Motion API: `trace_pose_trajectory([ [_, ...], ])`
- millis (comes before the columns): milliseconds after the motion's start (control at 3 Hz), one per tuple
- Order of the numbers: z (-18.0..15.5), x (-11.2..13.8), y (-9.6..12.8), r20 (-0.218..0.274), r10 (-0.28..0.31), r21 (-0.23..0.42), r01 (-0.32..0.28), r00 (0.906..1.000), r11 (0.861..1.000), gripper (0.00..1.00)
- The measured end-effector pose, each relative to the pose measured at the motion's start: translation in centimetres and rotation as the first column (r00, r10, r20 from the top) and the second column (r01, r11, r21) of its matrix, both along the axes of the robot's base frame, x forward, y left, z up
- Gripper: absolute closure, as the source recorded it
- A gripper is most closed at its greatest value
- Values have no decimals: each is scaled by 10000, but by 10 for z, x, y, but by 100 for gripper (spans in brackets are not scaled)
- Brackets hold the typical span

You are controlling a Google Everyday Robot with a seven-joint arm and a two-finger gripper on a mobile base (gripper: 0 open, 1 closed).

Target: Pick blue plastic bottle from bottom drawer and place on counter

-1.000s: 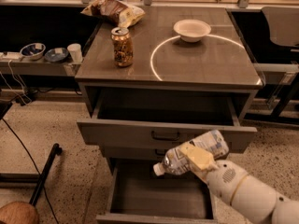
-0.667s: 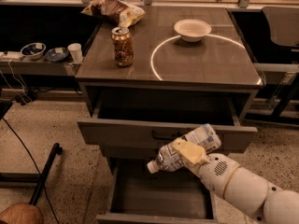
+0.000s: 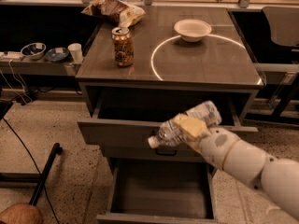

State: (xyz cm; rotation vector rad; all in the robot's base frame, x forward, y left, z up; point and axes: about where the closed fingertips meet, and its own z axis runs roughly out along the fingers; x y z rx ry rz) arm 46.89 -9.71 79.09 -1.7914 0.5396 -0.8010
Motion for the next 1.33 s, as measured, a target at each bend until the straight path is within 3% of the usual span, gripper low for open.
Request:
trace_pose_trajectory([
  [333, 63, 65, -3, 337, -166, 273, 157, 9993, 9995, 100],
  [667, 108, 101, -11, 475, -236, 669, 204, 9986, 9976, 100],
  [1000, 149, 141, -23, 145, -805, 1223, 781, 9966, 9894, 100],
  [1333, 169, 174, -35, -528, -1642, 1708, 1709, 9850, 9704, 100],
])
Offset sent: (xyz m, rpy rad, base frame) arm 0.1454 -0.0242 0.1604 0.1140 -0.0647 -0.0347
